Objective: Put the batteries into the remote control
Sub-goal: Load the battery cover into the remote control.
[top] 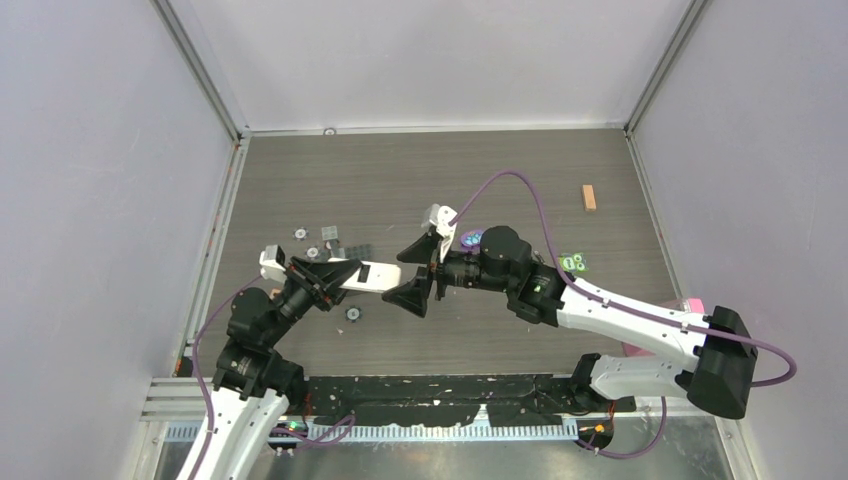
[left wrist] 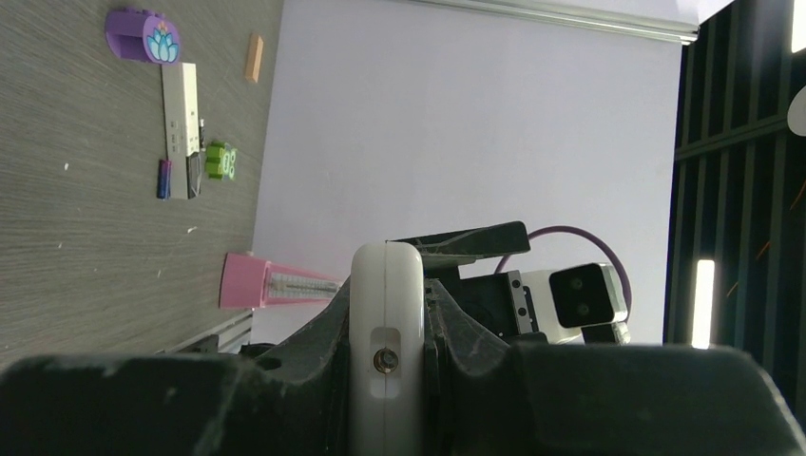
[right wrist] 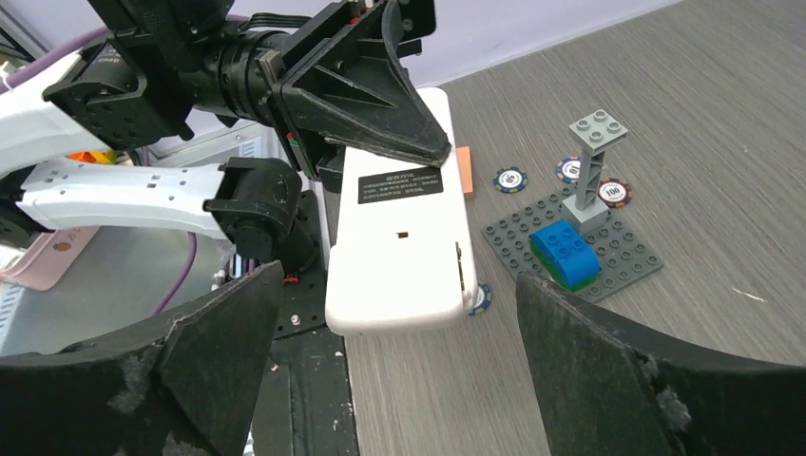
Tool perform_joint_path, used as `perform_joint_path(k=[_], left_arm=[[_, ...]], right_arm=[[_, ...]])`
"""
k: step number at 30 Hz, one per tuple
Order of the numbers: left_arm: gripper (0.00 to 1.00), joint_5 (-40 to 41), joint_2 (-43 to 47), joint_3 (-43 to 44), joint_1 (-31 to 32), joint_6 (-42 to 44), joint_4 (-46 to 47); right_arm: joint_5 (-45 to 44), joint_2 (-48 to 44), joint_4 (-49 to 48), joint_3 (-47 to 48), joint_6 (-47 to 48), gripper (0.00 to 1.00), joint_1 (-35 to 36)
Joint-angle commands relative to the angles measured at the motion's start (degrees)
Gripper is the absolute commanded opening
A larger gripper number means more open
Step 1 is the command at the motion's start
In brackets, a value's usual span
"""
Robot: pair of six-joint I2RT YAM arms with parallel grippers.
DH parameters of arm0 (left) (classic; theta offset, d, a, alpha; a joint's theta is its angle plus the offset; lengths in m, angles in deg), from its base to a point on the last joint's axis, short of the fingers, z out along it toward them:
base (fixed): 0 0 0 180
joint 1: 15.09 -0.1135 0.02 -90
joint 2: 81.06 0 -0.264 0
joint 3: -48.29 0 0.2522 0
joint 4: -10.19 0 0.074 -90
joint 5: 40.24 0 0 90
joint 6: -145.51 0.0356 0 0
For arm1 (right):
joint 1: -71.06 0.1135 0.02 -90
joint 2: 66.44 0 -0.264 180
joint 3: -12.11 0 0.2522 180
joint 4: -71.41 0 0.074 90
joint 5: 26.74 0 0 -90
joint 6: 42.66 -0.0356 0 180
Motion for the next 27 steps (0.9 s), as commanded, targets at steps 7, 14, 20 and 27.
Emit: perform_joint_path(k=[7, 14, 20, 27], left_arm=[[0.0, -1.9, -0.9, 2.9, 0.0, 0.5, 4.6], [0.0, -2.1, -0.9, 3.2, 0.0, 0.7, 4.7], [0.0, -2.2, -0.8, 3.2, 0.0, 0.8, 4.6], [0.0, -2.5, -0.7, 3.3, 0.0, 1.3, 4.4]], right_arm=[[1.9, 1.7, 0.2, 4.2, 5.4, 0.97, -0.1], [1.5, 1.3, -0.5, 3.5, 7.2, 0.99, -0.1], [1.2, 1.9, -0.4, 3.7, 7.6, 0.92, -0.1], [2.6, 2.9, -0.9, 4.4, 6.5, 0.77, -0.1]])
